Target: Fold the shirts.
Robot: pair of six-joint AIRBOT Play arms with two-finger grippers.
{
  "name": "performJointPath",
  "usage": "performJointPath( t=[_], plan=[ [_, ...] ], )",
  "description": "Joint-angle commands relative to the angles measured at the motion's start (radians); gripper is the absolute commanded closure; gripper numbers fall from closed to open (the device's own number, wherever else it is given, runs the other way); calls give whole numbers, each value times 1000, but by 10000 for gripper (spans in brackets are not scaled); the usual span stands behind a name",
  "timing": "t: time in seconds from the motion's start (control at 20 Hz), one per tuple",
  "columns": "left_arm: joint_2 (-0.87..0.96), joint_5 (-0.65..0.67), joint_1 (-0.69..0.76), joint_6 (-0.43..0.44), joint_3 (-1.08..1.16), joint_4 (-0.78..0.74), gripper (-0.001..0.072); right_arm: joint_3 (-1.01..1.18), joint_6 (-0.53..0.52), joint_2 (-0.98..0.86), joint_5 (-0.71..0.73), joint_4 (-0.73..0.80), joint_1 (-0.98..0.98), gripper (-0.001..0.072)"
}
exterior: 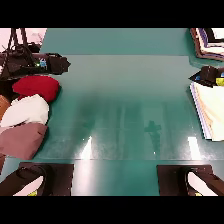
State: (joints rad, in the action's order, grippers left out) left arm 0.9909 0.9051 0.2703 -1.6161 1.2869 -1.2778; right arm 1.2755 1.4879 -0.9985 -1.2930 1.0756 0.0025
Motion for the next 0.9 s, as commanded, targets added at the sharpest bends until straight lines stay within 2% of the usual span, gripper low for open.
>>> performJointPath(
  t=[0.0, 0.55, 0.65, 0.75, 0.85],
  plan=[
    [0, 0, 0, 0, 0, 0, 678, 1, -1, 1, 0, -2, 4, 691],
    [0, 0, 0, -7, 0, 6, 678, 1, -1, 1, 0, -2, 4, 690],
    [0, -16, 0, 2, 0, -29, 669, 1, -1, 1, 0, -2, 4, 691],
    [3, -26, -1, -11, 0, -200, 23, 1, -1, 1, 1, -2, 4, 691],
    [28, -8, -35, -68, -8, -406, 64, 1, -1, 0, 2, -2, 4, 691]
  ],
)
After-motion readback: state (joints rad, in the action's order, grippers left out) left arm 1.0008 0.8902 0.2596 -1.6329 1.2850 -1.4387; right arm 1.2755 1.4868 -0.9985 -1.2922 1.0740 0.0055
